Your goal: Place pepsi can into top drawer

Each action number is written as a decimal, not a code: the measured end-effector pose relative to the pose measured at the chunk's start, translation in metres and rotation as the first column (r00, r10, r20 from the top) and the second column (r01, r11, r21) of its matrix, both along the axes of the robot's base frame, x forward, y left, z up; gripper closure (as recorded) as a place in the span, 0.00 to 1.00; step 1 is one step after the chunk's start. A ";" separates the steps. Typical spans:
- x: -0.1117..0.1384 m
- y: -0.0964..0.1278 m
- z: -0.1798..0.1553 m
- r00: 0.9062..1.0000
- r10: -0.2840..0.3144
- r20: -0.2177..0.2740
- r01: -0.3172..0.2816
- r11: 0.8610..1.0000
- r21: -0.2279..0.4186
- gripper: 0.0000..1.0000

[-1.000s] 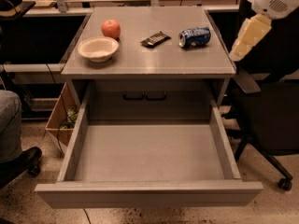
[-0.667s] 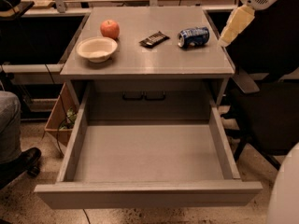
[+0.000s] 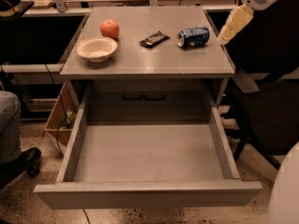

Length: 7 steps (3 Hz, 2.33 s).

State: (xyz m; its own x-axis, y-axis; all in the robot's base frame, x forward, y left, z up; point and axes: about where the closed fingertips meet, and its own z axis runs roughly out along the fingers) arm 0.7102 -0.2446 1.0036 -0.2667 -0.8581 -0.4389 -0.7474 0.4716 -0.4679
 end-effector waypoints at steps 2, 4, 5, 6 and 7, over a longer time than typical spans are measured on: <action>0.075 0.025 -0.034 0.993 -0.114 0.008 0.109 0.963 0.245 0.00; 0.135 0.070 -0.080 0.986 -0.159 -0.046 0.163 0.891 0.425 0.00; 0.153 0.080 -0.106 0.981 -0.176 -0.078 0.192 0.875 0.443 0.00; 0.162 0.079 -0.133 0.975 -0.191 -0.111 0.220 0.879 0.424 0.00; 0.165 0.076 -0.152 0.973 -0.191 -0.127 0.225 0.895 0.386 0.00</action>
Offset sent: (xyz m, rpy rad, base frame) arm 0.1277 0.0331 -0.0401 0.4067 -0.0246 -0.1746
